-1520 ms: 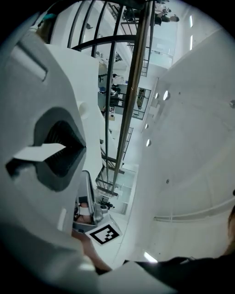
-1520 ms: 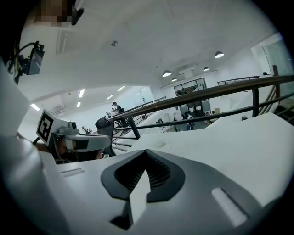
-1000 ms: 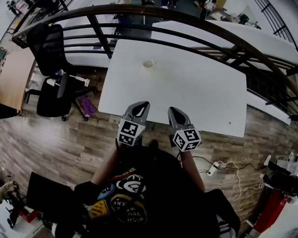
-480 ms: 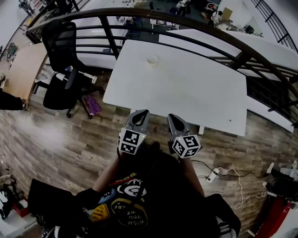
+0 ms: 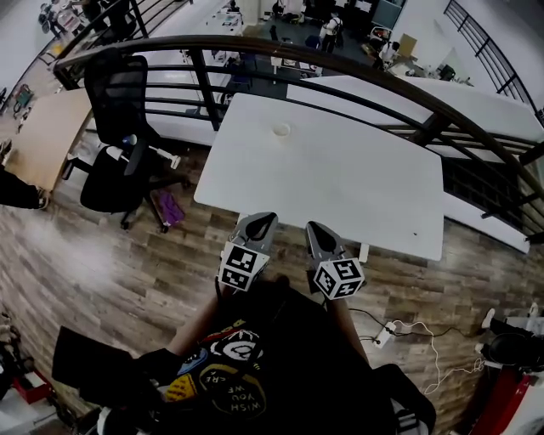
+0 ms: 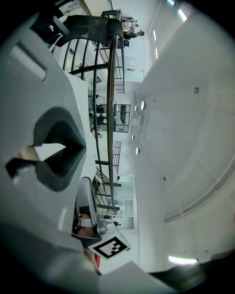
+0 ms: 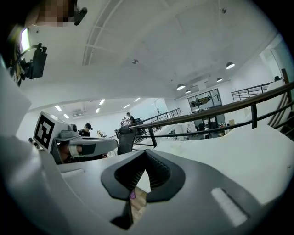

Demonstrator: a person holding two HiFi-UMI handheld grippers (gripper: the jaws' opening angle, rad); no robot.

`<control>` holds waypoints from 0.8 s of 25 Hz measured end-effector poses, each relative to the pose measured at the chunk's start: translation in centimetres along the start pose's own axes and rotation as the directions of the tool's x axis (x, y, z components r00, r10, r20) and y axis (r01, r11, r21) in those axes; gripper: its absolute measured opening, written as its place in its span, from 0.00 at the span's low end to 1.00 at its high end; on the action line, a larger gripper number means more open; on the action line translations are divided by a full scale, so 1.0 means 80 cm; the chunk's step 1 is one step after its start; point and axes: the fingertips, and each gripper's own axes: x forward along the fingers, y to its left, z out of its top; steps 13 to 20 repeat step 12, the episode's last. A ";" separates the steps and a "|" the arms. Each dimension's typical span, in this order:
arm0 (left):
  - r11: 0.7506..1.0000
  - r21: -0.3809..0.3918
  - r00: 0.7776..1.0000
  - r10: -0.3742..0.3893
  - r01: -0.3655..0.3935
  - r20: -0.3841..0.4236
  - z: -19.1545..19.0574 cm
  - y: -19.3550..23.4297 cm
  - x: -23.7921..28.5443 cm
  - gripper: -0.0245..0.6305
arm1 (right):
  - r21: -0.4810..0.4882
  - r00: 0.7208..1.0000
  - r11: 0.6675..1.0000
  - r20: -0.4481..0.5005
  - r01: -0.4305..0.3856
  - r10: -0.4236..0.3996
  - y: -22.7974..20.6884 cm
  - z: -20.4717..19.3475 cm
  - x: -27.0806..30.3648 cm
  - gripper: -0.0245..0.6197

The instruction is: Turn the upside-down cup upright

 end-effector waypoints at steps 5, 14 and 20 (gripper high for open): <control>0.999 -0.030 1.000 0.019 -0.019 -0.012 -0.009 0.026 -0.016 0.04 | -0.010 1.000 1.000 -0.011 -0.024 0.024 0.020 -0.003 0.016 0.04; 1.000 -0.019 1.000 0.010 -0.010 -0.016 -0.019 0.029 -0.024 0.04 | -0.014 0.999 0.999 -0.009 -0.052 0.051 0.034 -0.007 0.022 0.04; 1.000 -0.019 1.000 0.010 -0.010 -0.016 -0.019 0.029 -0.024 0.04 | -0.014 0.999 0.999 -0.009 -0.052 0.051 0.034 -0.007 0.022 0.04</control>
